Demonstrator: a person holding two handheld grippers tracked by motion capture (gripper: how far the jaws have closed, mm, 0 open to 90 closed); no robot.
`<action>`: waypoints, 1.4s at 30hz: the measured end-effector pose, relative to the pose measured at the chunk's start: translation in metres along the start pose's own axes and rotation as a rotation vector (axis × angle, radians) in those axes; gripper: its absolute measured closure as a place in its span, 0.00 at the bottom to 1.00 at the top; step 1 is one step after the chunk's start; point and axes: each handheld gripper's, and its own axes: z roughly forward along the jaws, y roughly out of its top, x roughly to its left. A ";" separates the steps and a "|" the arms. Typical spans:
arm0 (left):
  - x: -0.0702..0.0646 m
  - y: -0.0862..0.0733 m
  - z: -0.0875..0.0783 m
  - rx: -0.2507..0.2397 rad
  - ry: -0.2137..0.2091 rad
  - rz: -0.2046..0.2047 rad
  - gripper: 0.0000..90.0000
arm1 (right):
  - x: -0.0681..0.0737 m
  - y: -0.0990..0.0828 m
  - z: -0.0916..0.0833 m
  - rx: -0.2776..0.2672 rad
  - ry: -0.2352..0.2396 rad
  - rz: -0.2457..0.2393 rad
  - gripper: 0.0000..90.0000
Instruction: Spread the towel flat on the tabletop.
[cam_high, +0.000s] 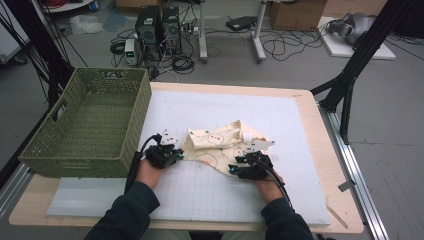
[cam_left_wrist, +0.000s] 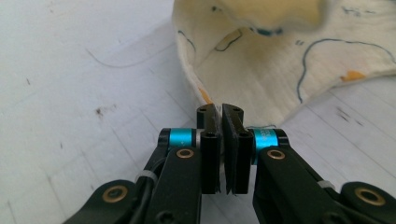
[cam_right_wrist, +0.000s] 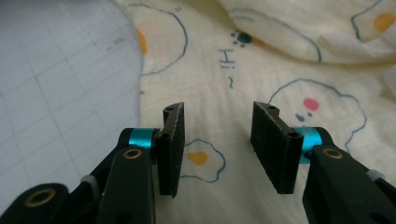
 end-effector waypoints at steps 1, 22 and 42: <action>-0.002 -0.002 -0.003 -0.004 -0.011 -0.001 0.95 | 0.000 0.000 0.000 -0.003 -0.003 -0.007 0.64; -0.046 -0.032 -0.049 -0.008 -0.267 0.047 0.92 | 0.010 -0.029 -0.049 0.162 0.176 -0.109 0.97; 0.004 0.007 -0.012 -0.177 -0.080 -0.174 0.45 | -0.003 -0.010 -0.031 -0.023 -0.045 -0.033 0.57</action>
